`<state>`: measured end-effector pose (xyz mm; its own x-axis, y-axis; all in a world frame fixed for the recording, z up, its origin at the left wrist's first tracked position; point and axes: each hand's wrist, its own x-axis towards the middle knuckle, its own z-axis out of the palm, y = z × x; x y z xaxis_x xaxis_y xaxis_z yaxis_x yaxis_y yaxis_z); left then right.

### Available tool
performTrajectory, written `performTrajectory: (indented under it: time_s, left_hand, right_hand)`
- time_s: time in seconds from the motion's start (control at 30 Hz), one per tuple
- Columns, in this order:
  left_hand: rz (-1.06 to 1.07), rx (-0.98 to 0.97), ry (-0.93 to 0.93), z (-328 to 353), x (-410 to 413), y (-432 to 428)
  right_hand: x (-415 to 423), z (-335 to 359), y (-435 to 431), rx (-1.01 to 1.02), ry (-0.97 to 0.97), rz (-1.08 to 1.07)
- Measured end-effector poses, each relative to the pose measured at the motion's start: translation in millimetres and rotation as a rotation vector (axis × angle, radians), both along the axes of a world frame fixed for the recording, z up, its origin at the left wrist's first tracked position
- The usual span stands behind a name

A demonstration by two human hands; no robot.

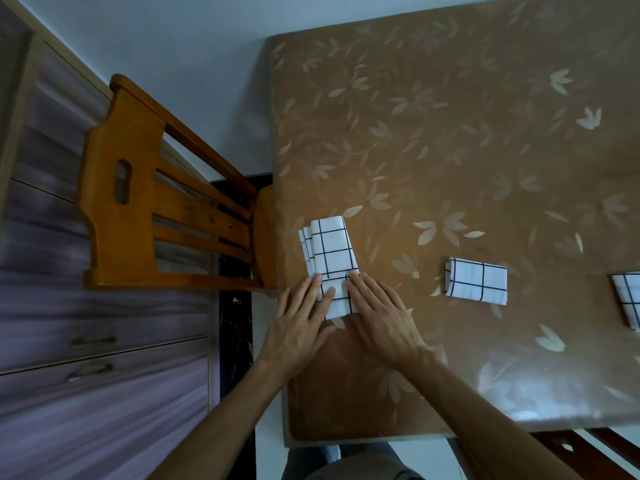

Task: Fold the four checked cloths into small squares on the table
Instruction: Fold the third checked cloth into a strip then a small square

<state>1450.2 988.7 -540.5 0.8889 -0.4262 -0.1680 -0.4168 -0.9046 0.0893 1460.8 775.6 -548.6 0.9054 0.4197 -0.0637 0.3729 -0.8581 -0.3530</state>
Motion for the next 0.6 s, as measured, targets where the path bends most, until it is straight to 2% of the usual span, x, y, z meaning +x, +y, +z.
performTrajectory:
  time_s: [0.1, 0.17, 0.3, 0.4, 0.5, 0.6]
  left_hand:
    - [-0.015, -0.041, -0.024, 3, 7, -2]
    - [0.01, -0.147, -0.054, 9, 12, -6]
    - [0.24, -0.409, 0.023, 32, 33, -11]
    - [0.361, -0.437, 0.08, 36, 54, -9]
    - [0.462, -0.446, 0.119, 34, 76, -10]
    - [0.45, -0.434, 0.104, 27, 89, -12]
  right_hand:
    - [7, 13, 3, 0.076, 0.044, -0.004]
    - [13, 19, 2, 0.138, 0.09, -0.017]
    - [32, 30, 4, 0.325, 0.146, -0.163]
    - [53, 38, 11, 0.461, 0.255, -0.338]
    - [69, 36, 19, 0.437, 0.227, -0.404]
    - [76, 33, 26, 0.361, 0.189, -0.48]
